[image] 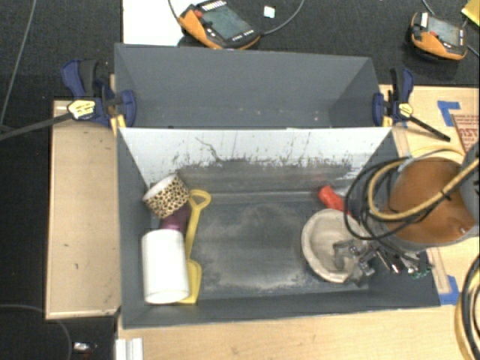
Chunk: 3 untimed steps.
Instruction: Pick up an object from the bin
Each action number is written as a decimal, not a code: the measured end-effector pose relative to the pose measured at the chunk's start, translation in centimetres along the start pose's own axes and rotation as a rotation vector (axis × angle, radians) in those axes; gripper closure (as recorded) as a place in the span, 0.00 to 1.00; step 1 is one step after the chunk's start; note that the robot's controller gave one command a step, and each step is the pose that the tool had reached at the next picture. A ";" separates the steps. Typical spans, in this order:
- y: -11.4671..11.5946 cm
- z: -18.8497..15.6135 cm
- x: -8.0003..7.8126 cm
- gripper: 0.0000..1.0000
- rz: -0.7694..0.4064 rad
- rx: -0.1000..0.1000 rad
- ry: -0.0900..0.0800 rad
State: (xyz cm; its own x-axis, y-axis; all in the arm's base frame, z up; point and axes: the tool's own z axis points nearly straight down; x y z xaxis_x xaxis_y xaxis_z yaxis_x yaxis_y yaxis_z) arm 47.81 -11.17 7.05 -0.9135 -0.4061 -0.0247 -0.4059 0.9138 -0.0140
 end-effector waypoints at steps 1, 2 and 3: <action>0.9 -8.2 -3.5 1.00 -0.010 0.000 -0.008; 0.9 -8.2 -3.5 1.00 -0.009 0.000 -0.008; 1.4 -17.8 -4.1 1.00 -0.020 0.002 -0.013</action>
Offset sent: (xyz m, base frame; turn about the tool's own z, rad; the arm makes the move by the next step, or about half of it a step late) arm 0.0000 0.0000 0.0000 0.0000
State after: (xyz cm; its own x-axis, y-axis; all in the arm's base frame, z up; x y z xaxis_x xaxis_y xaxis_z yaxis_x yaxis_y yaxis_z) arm 50.48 -8.20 24.92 -0.9047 -0.4243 -0.0370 -0.4240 0.9055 -0.0164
